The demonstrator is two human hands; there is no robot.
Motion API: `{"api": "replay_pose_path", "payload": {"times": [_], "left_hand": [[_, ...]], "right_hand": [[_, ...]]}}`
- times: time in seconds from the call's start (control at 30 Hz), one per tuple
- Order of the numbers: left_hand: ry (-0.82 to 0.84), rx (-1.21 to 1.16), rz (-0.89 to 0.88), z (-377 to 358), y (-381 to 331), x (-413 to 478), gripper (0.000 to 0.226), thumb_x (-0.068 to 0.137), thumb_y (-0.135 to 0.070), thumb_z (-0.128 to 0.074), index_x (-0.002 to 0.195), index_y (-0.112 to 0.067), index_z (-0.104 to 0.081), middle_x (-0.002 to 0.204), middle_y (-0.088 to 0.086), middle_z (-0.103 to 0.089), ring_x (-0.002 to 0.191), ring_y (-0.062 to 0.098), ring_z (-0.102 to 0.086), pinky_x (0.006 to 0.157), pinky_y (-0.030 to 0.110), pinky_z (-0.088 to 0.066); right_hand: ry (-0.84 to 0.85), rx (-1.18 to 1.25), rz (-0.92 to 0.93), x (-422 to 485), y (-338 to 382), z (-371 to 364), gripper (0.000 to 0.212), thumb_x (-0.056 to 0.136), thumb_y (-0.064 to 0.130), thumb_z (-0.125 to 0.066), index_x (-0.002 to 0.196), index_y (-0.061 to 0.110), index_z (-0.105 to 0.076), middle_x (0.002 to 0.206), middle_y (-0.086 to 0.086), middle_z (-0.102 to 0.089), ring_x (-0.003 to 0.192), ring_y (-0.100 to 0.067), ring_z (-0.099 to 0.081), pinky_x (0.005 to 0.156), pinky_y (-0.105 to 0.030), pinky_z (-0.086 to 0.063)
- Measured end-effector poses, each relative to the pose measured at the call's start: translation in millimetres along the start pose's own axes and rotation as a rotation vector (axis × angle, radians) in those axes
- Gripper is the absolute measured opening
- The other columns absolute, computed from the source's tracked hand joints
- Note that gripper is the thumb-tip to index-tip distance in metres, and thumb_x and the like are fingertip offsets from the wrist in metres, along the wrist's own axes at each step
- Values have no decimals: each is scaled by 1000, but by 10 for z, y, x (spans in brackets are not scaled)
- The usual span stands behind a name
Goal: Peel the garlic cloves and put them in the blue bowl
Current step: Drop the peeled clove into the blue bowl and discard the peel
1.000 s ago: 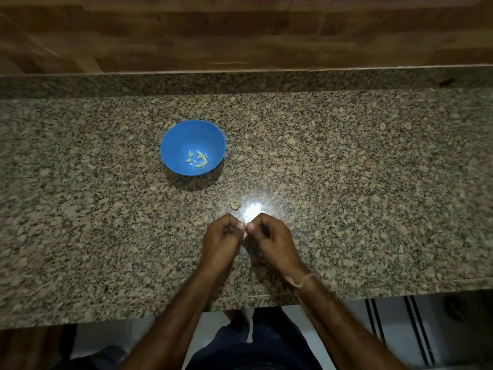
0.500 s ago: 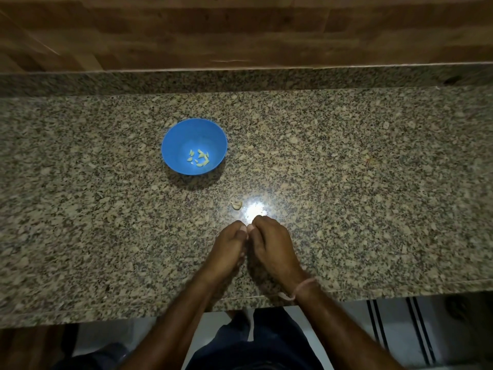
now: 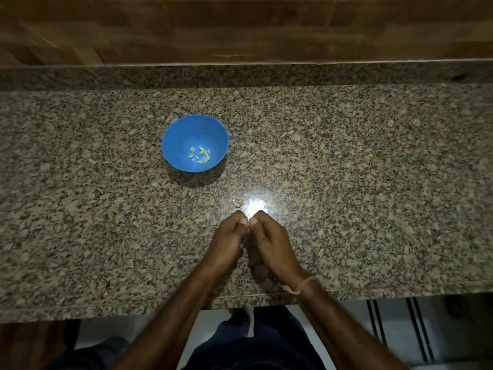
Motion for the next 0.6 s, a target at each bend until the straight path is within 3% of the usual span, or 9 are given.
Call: {"api": "replay_pose_path", "payload": {"times": [0.1,0.17,0.23,0.3,0.4,0.47,0.53,0.6], "left_hand": [[-137,329,-197,58,-175,-80,30,111,-17,-42,83,-27,-42,74,-13,-47,66,5,-44,59,25,-33],[-133,429,-250,56,-207,-80,30,110,-16,-42,82,-26,-41,74,-12,-48,64,3,-44,58,26,-32],[-39,256,-149,15,-127,0,32,109,-14,-43,78,-22,-44,65,-12,-46,55,6,-40,53,29,-30],[24,77,59,16,-51,65,29,108,-14,-40,80,-17,-45,62,-4,-41,49,9,-34,44,26,-22],[-48,217,-9,15,-72,53,23,110,-18,-40,89,-14,-49,74,1,-49,60,9,-43,52,22,-30],[-179,337,-128,64,-61,-15,21,110,-21,-41,90,-18,-47,78,-7,-50,66,3,-44,58,19,-32],[-130,49,-31,5,-11,-5,28,109,-19,-43,82,-20,-47,70,-8,-47,61,8,-42,55,24,-29],[-16,-258,193,-86,112,78,34,108,-22,-41,74,-21,-47,61,-4,-40,54,13,-34,50,31,-21]], "right_hand": [[89,97,-140,37,25,-24,33,110,13,-48,77,16,-50,67,5,-45,61,-9,-39,53,-21,-33],[106,149,-202,33,24,-36,32,110,14,-48,78,14,-52,67,2,-46,61,-11,-39,54,-23,-33],[9,64,-39,62,58,-5,31,111,15,-50,80,10,-51,69,4,-48,64,-7,-42,58,-23,-34],[-63,-69,34,71,38,73,30,110,15,-51,81,9,-51,68,7,-48,63,-5,-42,58,-23,-32],[26,47,-47,119,-53,21,33,109,12,-50,76,15,-50,66,8,-46,59,-6,-40,55,-21,-32],[98,110,-247,127,-29,-18,32,108,12,-49,76,16,-50,66,3,-42,55,-9,-37,52,-24,-30],[55,62,-177,114,-5,-24,30,109,12,-49,79,9,-51,67,3,-45,56,-6,-40,53,-22,-33],[-51,100,-92,116,-40,18,30,110,12,-52,81,5,-53,66,12,-51,59,0,-46,57,-18,-36]]}}
Point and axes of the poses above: each hand's wrist, its own x-axis towards the middle knuckle, its own z-axis out of the back of the hand, y = z × x, the point moved 6 cm from there along x, towards the middle knuckle
